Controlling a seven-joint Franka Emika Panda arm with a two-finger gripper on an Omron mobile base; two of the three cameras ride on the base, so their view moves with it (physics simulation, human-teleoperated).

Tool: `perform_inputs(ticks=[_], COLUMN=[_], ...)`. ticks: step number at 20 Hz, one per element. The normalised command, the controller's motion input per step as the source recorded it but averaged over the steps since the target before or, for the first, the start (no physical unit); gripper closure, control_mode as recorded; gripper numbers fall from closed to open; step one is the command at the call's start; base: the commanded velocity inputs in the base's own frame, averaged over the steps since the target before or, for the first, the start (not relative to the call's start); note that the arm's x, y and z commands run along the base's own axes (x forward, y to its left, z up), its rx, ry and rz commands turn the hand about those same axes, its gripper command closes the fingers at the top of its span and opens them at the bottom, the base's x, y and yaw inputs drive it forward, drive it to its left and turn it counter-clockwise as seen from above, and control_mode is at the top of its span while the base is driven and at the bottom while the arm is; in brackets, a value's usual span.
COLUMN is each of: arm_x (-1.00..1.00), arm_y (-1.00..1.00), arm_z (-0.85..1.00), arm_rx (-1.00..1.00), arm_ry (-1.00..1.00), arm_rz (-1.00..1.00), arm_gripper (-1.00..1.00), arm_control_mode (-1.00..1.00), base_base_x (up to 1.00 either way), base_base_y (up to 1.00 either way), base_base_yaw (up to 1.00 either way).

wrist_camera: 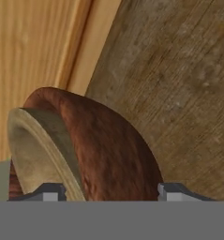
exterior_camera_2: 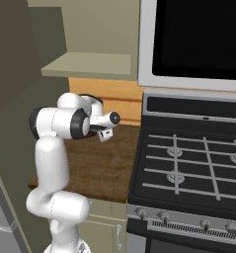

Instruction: Pick up the bowls on the counter and stack them on top of one another in the open cabinet. Place the smaller bowl on top of the larger bowl.

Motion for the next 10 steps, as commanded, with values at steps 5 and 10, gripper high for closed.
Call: perform_inputs(ticks=[5,10], arm_x=[-1.0,-0.88], arm_y=[-0.09,-0.7], arm_z=[0.02,0.23], arm_rx=[0.0,0.11], arm_ry=[-0.2,-0.03], arm_rz=[0.0,-0.03], arm_gripper=[1.0,1.0], arm_control_mode=[-1.0,-1.0], base_base_x=[0.0,0.0], base_base_y=[0.0,0.0], base_base_yaw=[0.0,0.0])
